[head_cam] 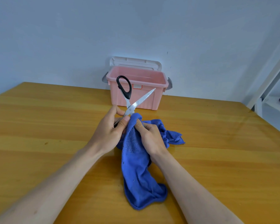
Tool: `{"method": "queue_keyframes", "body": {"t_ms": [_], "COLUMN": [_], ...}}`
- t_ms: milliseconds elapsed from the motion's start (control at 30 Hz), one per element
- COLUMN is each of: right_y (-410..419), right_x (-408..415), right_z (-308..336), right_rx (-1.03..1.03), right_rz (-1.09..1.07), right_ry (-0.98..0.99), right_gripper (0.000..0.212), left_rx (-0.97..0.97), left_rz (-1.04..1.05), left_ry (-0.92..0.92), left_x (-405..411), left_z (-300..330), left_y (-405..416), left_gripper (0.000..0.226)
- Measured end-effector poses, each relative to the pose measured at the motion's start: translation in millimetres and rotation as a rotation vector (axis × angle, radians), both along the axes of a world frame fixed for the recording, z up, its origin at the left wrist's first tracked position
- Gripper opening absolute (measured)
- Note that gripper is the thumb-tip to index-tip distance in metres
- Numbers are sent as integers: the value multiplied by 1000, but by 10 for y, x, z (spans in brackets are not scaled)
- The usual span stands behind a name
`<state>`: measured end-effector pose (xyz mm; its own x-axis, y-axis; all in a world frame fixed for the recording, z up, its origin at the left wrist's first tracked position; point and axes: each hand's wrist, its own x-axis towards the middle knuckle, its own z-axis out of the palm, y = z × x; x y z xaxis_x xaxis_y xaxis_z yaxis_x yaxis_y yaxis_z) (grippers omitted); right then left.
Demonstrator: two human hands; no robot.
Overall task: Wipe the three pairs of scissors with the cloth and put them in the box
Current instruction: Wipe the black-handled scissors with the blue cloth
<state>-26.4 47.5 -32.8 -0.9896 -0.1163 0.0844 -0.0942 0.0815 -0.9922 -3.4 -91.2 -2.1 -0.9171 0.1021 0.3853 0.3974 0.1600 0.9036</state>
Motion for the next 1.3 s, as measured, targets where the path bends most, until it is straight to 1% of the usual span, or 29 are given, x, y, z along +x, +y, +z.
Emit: {"method": "queue_keyframes", "body": {"t_ms": [67, 133, 233, 333, 533, 600, 700, 833, 900, 1000, 1100, 1133, 1233, 1300], "right_y": [20, 34, 52, 31, 63, 81, 107, 131, 139, 151, 147, 143, 134, 134], "right_x": [-9, -25, -38, -42, 0, 1, -15, -9, 4, 10, 15, 15, 16, 18], "right_z": [-12, -26, -42, -42, -7, 5, -2, -3, 15, 23, 6, -2, -15, -24], "right_rx": [-13, -19, -20, -36, -21, -12, 15, 32, 32, 28, 11, 8, 3, -6], "right_rz": [3, 12, 34, 47, 74, 82, 74, 61, 65, 80, 85, 78, 46, 34], "right_ry": [-9, -26, -60, -41, -38, -48, -61, -81, -85, -87, -90, -87, -75, -66], "right_gripper": [119, 120, 117, 112, 108, 101, 83, 52, 46, 49, 64, 65, 56, 56], "left_rx": [17, 57, 110, 153, 183, 188, 207, 229, 233, 240, 227, 220, 193, 176], "left_rz": [9, 41, 76, 77, 73, 83, 108, 139, 155, 169, 161, 156, 135, 117], "left_ry": [-17, -32, -46, -42, -39, -28, -13, -24, -31, -27, -18, -15, -9, -13], "left_x": [2, -15, -30, -25, -19, -20, -21, -26, -34, -52, -56, -55, -45, -43], "left_z": [-8, -26, -23, 7, 30, 54, 95, 115, 117, 118, 116, 112, 110, 102], "left_y": [20, 24, 30, 31, 18, 10, -22, -77, -103, -139, -151, -146, -123, -107], "left_gripper": [12, 12, 14, 15, 17, 17, 19, 18, 18, 19, 19, 19, 19, 19]}}
